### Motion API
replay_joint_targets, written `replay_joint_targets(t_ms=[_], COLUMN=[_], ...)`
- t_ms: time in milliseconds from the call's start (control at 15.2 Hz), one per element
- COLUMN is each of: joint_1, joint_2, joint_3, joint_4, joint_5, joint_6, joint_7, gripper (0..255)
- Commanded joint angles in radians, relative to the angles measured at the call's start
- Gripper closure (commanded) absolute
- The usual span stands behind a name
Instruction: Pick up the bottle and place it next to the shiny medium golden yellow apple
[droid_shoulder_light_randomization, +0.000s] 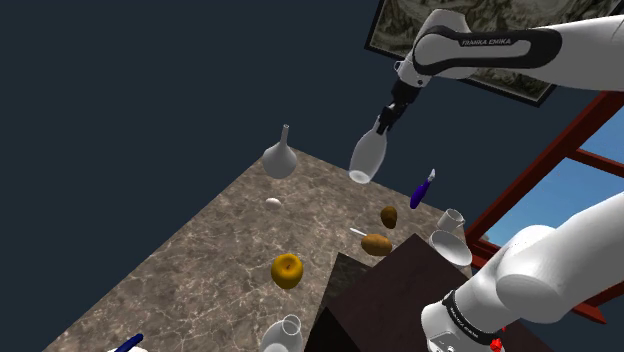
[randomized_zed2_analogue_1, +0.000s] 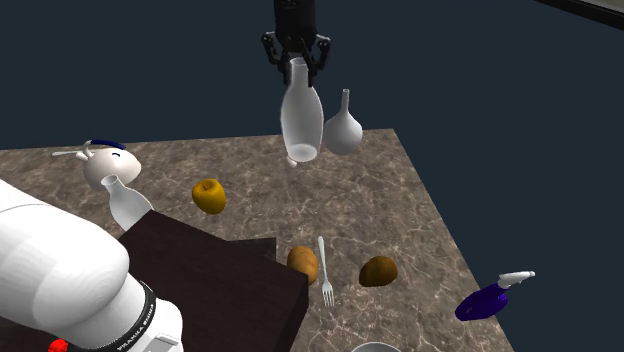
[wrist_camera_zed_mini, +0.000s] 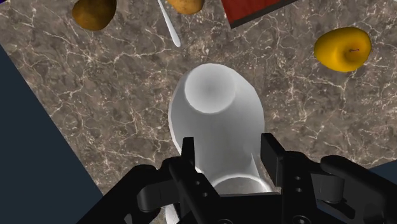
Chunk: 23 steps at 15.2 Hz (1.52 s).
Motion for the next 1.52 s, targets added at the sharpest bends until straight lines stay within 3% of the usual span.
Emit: replay_joint_targets(t_ms=[0,726,1452], joint_1=[0.018,0.117,0.223], joint_2=[-0.043,-0.163,-0.152], joint_3=[0.034,0.22,0.414], joint_4=[-0.043,-0.164,-0.149], joint_5=[-0.008,0.014,0.066], joint_6=[0.001,0.002,-0.001], joint_7=[0.057,0.331,0.604], gripper=[255,255,255])
